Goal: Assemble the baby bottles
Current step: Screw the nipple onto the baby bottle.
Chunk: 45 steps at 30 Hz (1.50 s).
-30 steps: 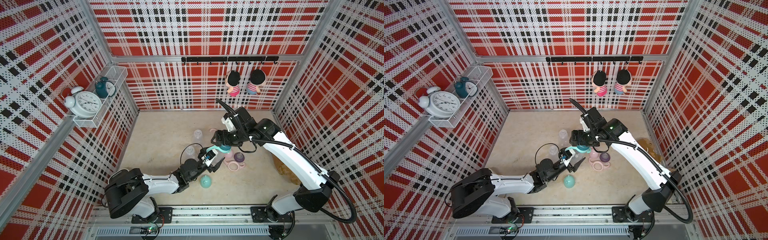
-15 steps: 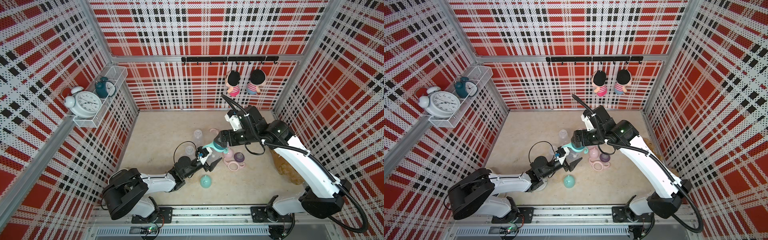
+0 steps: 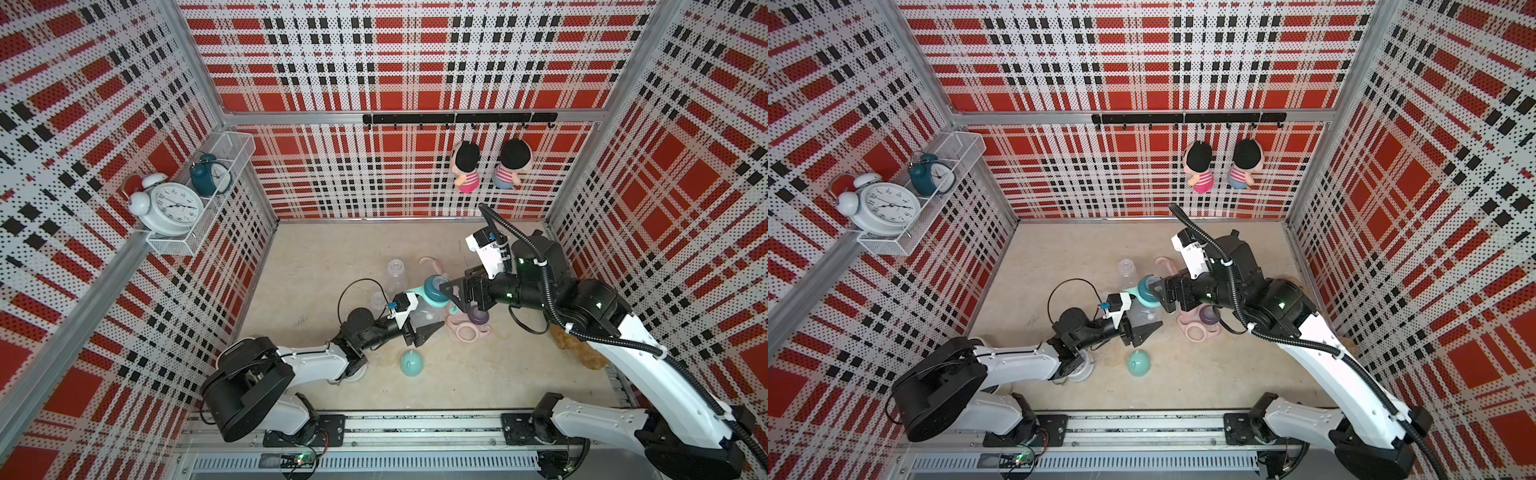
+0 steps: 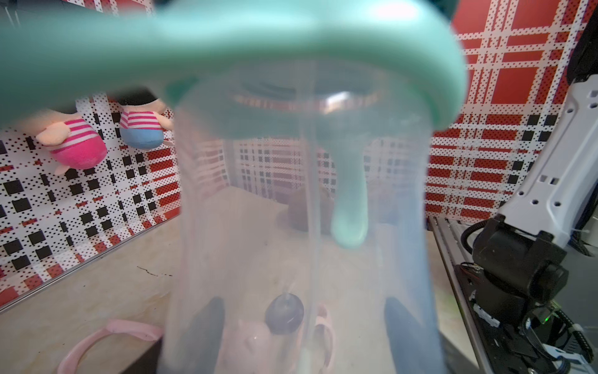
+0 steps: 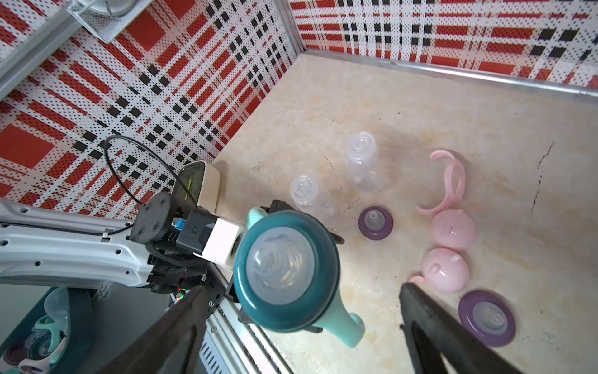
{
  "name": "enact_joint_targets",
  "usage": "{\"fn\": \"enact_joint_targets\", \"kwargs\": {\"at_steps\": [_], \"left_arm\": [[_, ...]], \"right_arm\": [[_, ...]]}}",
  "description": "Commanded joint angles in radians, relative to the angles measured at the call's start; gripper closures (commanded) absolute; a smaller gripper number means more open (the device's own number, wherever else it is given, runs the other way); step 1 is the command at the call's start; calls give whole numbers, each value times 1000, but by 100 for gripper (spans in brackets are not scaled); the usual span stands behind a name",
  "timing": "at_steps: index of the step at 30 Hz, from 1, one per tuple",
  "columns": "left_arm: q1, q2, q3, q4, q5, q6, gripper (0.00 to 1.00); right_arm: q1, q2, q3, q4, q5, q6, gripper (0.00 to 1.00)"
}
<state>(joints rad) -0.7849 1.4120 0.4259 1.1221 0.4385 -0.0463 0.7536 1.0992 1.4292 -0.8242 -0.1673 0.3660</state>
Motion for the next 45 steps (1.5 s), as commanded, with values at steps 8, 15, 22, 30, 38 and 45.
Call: {"fn": "enact_joint_targets", "kwargs": {"at_steps": [8,15,22,30,38,45], "left_arm": [[30,-45,11,71,116,-88,100],[29,-43,11,71,124,-98,100],[29,-42,15,71,123,-99,100],[30,-44,15,71,125,-99,100],[30,-48,14,70,127,-102,100],[30,-47,14,70,127,-102,100]], "right_arm": [[115,-42,-118,245,72,-104,5],[115,-41,-157,288,79,-123,8],[115,-41,-183,332,62,-124,11],[115,-19,-185,329,32,-126,12],[113,-8,-202,337,38,-126,13],[99,-10,-213,347,13,-128,15]]}}
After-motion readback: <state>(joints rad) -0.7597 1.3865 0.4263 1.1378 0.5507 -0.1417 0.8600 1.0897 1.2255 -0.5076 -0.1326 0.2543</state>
